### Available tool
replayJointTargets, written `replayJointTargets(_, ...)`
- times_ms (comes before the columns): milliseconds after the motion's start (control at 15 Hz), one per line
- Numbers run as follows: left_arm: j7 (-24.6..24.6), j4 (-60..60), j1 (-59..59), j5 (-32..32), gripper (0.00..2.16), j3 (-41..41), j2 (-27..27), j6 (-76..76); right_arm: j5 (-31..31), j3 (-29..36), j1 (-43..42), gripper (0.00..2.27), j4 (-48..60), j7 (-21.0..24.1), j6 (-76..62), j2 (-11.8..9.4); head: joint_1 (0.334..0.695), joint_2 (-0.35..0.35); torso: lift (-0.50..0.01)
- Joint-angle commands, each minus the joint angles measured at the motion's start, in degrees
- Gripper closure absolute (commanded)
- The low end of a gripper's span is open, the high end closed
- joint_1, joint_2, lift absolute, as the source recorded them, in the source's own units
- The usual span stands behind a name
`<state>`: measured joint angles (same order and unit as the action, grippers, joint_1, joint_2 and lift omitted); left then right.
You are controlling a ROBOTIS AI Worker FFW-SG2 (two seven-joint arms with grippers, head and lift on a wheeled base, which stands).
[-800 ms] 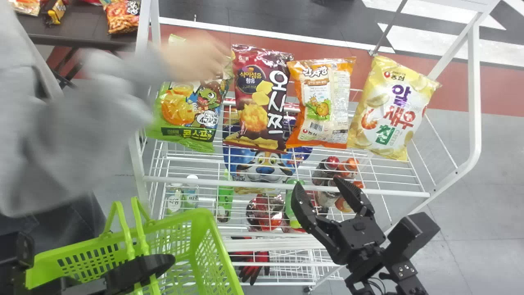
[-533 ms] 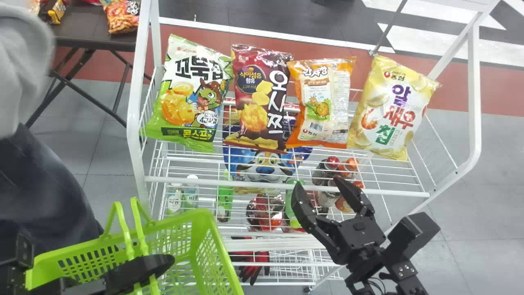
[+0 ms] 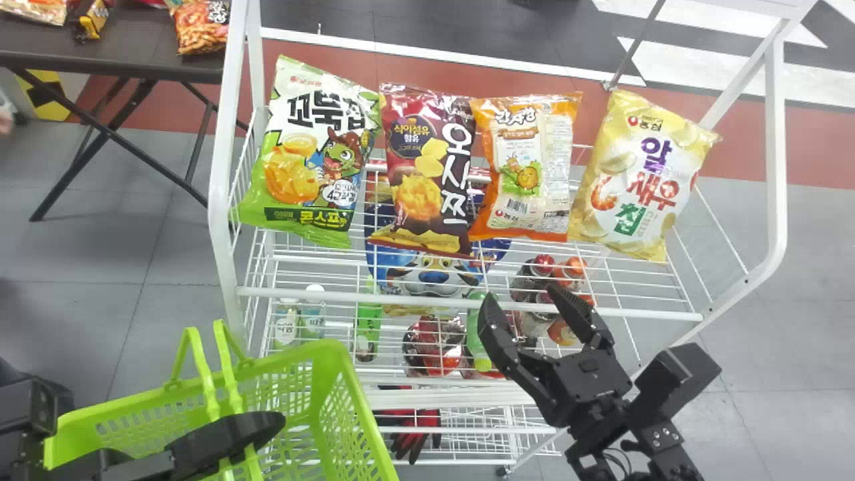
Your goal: Hold basket handle with left hand then pick Gamjakkang with right hand and place into basket
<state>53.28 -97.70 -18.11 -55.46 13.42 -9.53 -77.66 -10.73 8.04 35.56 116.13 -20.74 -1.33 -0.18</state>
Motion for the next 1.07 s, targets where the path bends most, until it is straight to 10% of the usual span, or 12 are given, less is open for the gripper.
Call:
replayJointTargets(0,-0.02,0.14,0.27,0.09,2.15,-0.14,-0.05,0.00,0.18,0.75,-1.98,0.09,-0.02,0.08,1.47,0.23,0.695,-0.238,-0.017)
replayJointTargets(1000,-0.72,-0.21,0.36,-0.17,2.15,0.12,-0.67,-1.58,2.56,8.93,-30.46,0.04,-10.57,1.23,28.19,0.23,0.695,-0.295,-0.017)
